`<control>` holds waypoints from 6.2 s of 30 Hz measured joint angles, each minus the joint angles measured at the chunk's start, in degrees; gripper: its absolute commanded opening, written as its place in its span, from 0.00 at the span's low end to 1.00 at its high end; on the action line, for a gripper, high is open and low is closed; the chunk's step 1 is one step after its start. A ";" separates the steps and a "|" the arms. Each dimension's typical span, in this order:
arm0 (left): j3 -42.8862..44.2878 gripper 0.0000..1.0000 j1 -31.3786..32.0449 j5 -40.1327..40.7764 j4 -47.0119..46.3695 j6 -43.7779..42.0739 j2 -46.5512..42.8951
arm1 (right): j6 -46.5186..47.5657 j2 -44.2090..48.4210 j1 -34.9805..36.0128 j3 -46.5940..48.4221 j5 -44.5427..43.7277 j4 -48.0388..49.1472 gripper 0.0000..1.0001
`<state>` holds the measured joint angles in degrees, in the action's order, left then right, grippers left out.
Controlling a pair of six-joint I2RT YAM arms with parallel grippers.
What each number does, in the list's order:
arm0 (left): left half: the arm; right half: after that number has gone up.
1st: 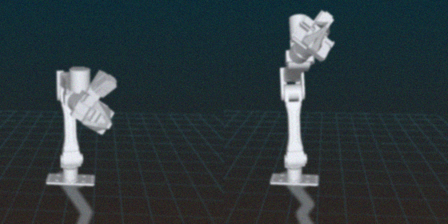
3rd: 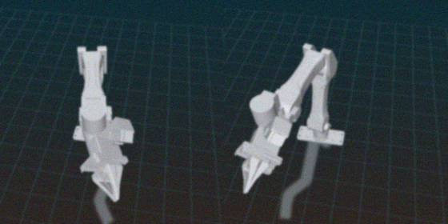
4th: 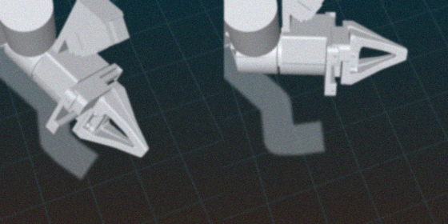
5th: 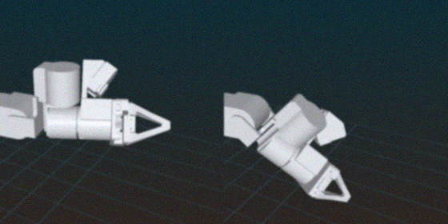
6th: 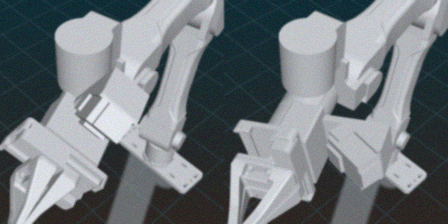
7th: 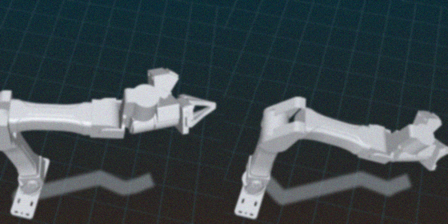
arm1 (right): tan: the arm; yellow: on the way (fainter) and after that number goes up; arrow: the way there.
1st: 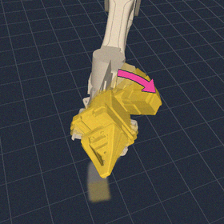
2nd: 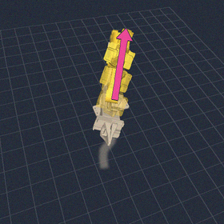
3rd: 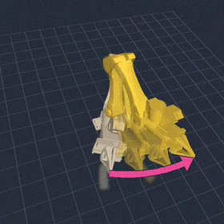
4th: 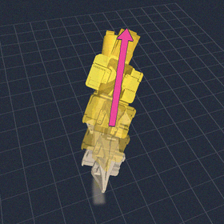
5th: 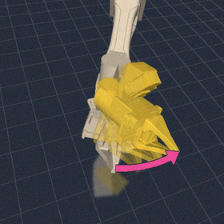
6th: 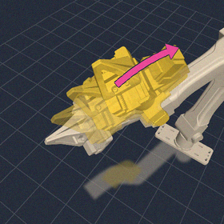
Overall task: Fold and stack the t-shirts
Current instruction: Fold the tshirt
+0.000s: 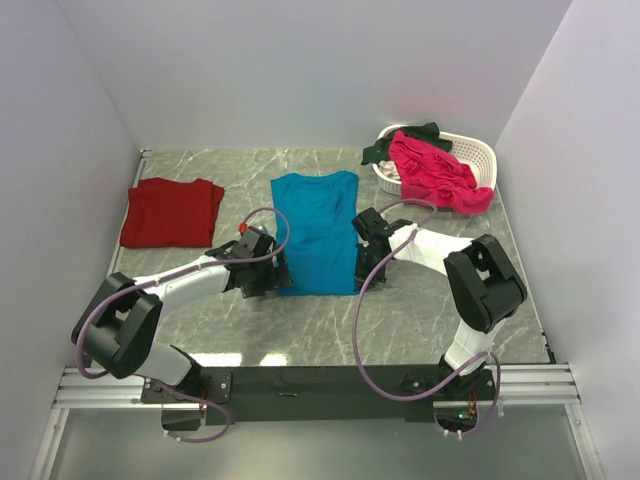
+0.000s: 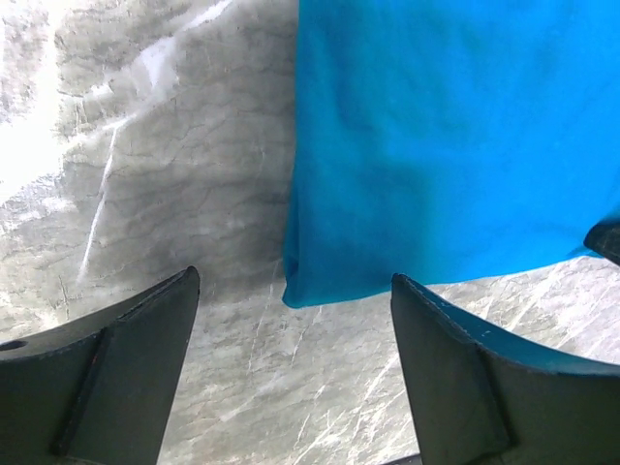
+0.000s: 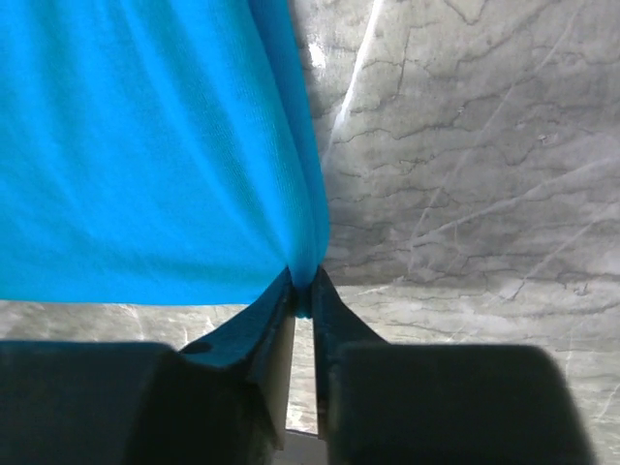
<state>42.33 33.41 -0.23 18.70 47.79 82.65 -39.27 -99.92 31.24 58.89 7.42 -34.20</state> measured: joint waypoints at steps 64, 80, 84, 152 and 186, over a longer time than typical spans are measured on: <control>6.64 0.00 8.83 -15.30 31.01 4.26 -15.08 | 4.22 21.16 15.13 1.01 5.51 -30.58 0.00; 11.15 0.00 25.05 -24.46 41.05 24.06 -27.08 | -4.63 31.15 28.94 3.69 17.70 -42.03 0.00; 15.98 0.00 26.25 -22.45 42.14 25.97 -25.49 | -7.10 30.27 29.33 8.61 16.63 -42.75 0.00; 35.91 0.79 -3.98 -3.17 31.65 -7.13 11.72 | 8.24 6.12 -1.03 16.59 -2.93 -24.39 0.62; 21.40 0.85 9.20 -19.58 22.25 -5.73 17.07 | 1.49 6.34 9.60 -9.79 14.21 -12.00 0.60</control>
<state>63.72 42.61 -19.81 40.95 42.06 99.72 -37.78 -93.58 40.84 49.10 21.63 -46.19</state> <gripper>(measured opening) 0.843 0.595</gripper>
